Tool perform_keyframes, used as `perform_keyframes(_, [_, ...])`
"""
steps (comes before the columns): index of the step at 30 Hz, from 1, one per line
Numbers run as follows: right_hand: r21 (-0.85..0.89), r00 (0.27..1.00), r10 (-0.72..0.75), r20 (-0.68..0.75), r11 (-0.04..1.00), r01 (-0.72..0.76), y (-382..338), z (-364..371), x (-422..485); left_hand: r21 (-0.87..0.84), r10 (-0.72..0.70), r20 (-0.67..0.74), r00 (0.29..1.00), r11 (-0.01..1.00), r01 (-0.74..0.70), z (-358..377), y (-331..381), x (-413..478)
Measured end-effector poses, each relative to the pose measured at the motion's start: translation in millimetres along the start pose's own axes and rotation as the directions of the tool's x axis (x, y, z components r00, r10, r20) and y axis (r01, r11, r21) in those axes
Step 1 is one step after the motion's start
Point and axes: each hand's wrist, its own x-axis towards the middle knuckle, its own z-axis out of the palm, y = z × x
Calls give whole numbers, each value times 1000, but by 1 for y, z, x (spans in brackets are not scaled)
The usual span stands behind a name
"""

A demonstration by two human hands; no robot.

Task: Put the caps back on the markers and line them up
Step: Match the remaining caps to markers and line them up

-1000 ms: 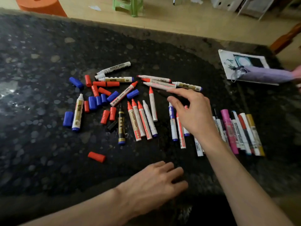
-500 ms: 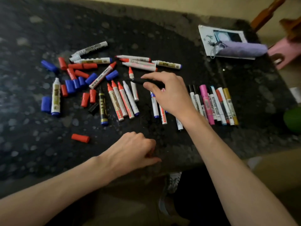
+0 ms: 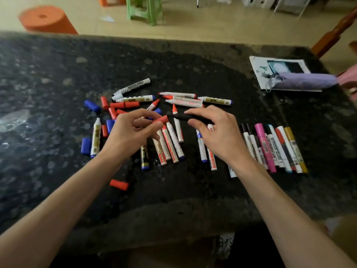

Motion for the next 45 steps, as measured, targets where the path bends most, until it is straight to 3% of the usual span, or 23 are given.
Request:
perform_keyframes(9, [-8, 998, -44, 40, 999, 44, 1, 13, 5, 87, 54, 25, 998, 995, -56, -11, -1, 5])
perform_keyframes(15, [-88, 994, -92, 55, 991, 97, -2, 15, 9, 288, 177, 53, 983, 940, -185, -16, -3, 9])
perform_keyframes(24, [-108, 988, -139, 67, 983, 146, -1, 19, 8, 278, 222, 90, 971, 930, -239, -11, -6, 11])
perform_keyframes(32, [-181, 978, -195, -77, 967, 179, -8, 33, 2, 330, 340, -28, 940, 891, -312, -2, -3, 9])
perform_keyframes(38, [-163, 984, -109, -143, 983, 85, -17, 43, -9, 360, 374, -13, 927, 867, -345, 0, -8, 10])
perform_keyframes(41, [-89, 993, -65, -95, 994, 56, -22, 41, -11, 389, 376, 9, 927, 852, -349, -4, -9, 9])
perform_keyframes(45, [-205, 997, -26, 69, 978, 39, -24, 29, -10, 384, 327, 74, 942, 863, -330, -5, -11, 8])
